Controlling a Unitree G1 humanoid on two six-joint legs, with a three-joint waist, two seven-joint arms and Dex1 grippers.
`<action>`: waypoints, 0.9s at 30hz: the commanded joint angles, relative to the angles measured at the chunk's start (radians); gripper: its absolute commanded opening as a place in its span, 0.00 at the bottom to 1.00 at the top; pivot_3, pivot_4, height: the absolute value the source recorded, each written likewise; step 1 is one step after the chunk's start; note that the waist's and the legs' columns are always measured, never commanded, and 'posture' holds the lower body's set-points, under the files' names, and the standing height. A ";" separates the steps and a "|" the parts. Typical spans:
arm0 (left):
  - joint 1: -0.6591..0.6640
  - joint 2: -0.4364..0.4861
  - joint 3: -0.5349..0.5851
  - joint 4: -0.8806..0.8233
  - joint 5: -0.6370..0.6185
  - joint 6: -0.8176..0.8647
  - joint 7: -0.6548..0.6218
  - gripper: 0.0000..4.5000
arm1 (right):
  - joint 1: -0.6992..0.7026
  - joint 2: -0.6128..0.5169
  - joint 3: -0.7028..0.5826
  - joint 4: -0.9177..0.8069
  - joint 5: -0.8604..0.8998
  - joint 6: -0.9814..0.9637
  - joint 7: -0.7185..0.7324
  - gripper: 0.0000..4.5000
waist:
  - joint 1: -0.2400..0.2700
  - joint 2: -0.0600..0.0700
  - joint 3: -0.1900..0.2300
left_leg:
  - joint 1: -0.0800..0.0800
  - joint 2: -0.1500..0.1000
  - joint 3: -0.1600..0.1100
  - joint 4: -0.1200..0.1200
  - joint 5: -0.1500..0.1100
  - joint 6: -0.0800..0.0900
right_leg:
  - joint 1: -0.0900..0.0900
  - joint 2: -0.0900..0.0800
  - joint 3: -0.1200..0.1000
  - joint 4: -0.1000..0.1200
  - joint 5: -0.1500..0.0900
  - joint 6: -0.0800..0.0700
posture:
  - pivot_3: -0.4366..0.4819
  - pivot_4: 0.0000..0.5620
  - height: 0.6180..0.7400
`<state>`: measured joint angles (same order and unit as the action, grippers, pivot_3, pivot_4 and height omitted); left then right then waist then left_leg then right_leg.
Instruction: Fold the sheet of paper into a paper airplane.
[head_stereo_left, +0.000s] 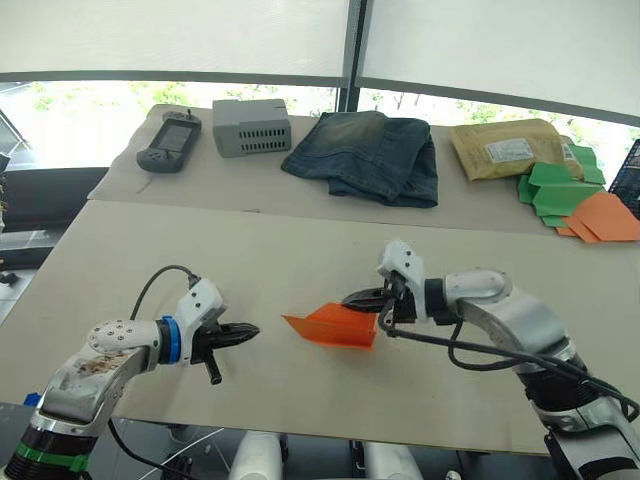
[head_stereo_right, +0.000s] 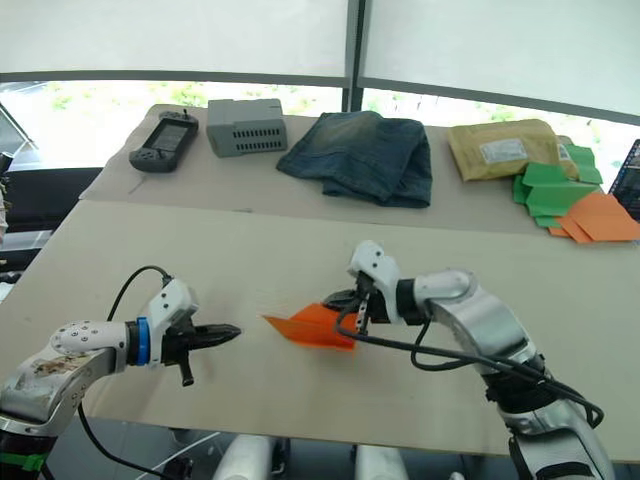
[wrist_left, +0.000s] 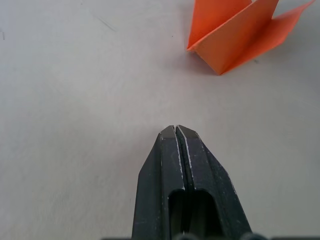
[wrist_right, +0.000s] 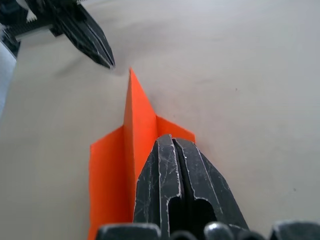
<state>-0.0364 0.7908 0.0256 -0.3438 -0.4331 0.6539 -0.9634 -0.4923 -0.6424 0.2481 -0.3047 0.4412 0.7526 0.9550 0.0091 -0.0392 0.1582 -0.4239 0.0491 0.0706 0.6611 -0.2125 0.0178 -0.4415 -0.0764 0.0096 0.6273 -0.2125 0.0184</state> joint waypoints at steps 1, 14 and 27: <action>-0.015 -0.006 -0.007 0.001 0.002 -0.024 0.002 0.00 | -0.031 -0.028 -0.044 -0.070 0.073 0.071 0.034 0.29 | 0.000 0.000 0.000 | 0.000 0.000 0.000 0.000 0.000 0.000 | 0.000 0.000 0.000 0.000 0.000 0.000 | 0.48 0.27 0.80; -0.059 -0.011 -0.035 0.020 0.023 -0.059 0.007 0.00 | -0.079 -0.013 0.181 -0.066 -0.094 0.136 -0.063 0.57 | -0.001 0.000 0.000 | 0.000 0.000 0.001 0.000 0.000 0.000 | 0.000 0.000 0.000 0.001 0.001 -0.002 | 0.48 0.27 0.80; -0.088 -0.049 0.030 -0.035 -0.105 -0.052 -0.022 0.00 | -0.070 -0.011 0.165 -0.092 -0.114 0.174 -0.075 0.00 | -0.001 0.000 0.000 | 0.000 0.000 0.000 0.000 0.000 0.000 | 0.000 0.000 0.000 0.001 0.001 -0.002 | 0.48 0.27 0.80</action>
<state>-0.1095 0.7493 0.0243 -0.3439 -0.5039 0.6112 -0.9755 -0.5572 -0.6409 0.4559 -0.3604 0.3088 0.9174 0.8723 0.0082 -0.0392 0.1582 -0.4235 0.0488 0.0707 0.6613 -0.2123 0.0179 -0.4414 -0.0760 0.0092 0.6285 -0.2112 0.0168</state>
